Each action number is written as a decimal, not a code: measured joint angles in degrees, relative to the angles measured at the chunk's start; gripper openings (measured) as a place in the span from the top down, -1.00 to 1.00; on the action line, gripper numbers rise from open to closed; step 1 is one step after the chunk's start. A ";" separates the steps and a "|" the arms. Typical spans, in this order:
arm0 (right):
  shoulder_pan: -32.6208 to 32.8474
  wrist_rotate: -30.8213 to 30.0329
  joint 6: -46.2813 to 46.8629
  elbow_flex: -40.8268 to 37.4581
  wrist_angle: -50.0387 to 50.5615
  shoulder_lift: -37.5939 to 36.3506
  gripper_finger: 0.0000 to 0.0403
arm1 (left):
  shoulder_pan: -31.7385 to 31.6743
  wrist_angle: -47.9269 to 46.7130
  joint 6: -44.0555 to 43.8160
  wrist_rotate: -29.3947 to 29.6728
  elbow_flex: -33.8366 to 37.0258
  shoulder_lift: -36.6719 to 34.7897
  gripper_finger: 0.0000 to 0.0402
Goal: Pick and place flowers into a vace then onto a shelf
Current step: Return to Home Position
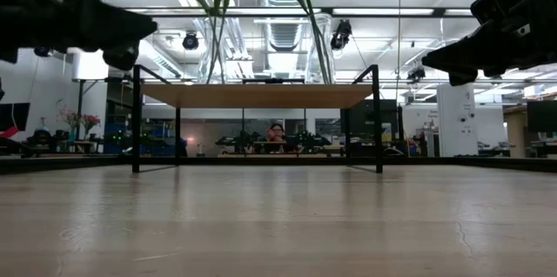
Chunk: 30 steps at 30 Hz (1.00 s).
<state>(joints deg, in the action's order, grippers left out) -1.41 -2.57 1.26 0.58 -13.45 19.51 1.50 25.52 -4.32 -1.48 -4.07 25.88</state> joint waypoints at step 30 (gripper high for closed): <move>0.04 12.64 5.83 -0.02 9.98 -11.67 0.87 | 0.48 -17.72 -1.33 -7.58 3.47 -22.31 1.00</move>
<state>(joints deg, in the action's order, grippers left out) -1.37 10.07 7.09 0.56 -3.48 7.84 1.98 7.81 -5.65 -9.06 -0.60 3.57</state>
